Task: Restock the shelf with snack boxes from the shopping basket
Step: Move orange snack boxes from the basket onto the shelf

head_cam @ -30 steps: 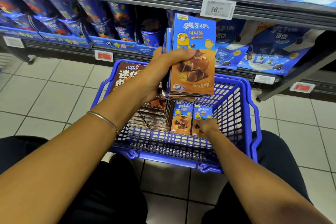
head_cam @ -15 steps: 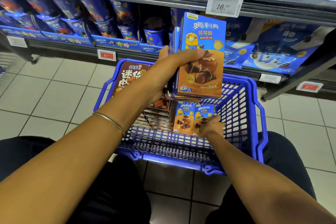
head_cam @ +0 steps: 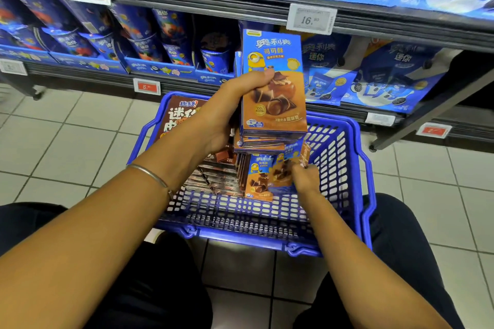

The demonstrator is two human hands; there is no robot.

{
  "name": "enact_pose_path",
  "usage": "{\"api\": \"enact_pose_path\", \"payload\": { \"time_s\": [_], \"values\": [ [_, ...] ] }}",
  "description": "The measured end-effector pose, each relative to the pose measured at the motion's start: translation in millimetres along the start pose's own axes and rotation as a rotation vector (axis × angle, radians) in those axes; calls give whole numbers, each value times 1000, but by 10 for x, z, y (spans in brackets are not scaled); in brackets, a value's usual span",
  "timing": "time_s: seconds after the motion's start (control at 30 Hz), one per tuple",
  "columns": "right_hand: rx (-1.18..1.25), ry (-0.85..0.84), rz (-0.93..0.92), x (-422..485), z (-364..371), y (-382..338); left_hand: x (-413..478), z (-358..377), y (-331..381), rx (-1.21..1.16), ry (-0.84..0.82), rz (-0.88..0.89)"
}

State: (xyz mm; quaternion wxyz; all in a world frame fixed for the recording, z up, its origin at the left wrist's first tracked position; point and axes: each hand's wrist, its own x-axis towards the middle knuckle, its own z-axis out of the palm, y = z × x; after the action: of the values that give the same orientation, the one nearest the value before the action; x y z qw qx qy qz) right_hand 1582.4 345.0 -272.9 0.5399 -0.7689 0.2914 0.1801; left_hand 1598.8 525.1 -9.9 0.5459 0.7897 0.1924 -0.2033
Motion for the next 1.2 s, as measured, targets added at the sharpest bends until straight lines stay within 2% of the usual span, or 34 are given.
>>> {"api": "enact_pose_path", "payload": {
  "time_s": [0.07, 0.13, 0.27, 0.43, 0.57, 0.7, 0.8, 0.9, 1.0, 1.1, 1.2],
  "values": [
    [149, -67, 34, -52, 6, -51, 26, -41, -96, 24, -30, 28],
    [175, -160, 105, -87, 46, -108, 3, -64, -177, 81, -39, 65],
    [4, -312, 211, -65, 243, -137, -50, -73, -125, 182, 20, 24],
    [-53, -262, 264, -50, 441, -14, -17, -118, -130, 106, 80, 35],
    [-49, -270, 223, -56, 499, 84, 14, -135, -26, 220, 102, 50],
    [-113, -290, 251, -36, 505, 180, 70, -97, 112, 359, 46, 0],
    [-121, -292, 276, -17, 507, 184, 106, -39, 160, 331, 60, -41],
    [-97, -297, 264, -8, 526, 149, 138, -41, 55, 242, 65, 20],
    [-112, -311, 264, -22, 494, 104, 92, -32, 28, 288, 19, 33],
    [-91, -393, 315, -49, 416, 63, 119, -44, 72, 336, 52, 20],
    [-90, -371, 300, -81, 356, 18, 163, -41, 64, 258, 38, 11]
  ]
}}
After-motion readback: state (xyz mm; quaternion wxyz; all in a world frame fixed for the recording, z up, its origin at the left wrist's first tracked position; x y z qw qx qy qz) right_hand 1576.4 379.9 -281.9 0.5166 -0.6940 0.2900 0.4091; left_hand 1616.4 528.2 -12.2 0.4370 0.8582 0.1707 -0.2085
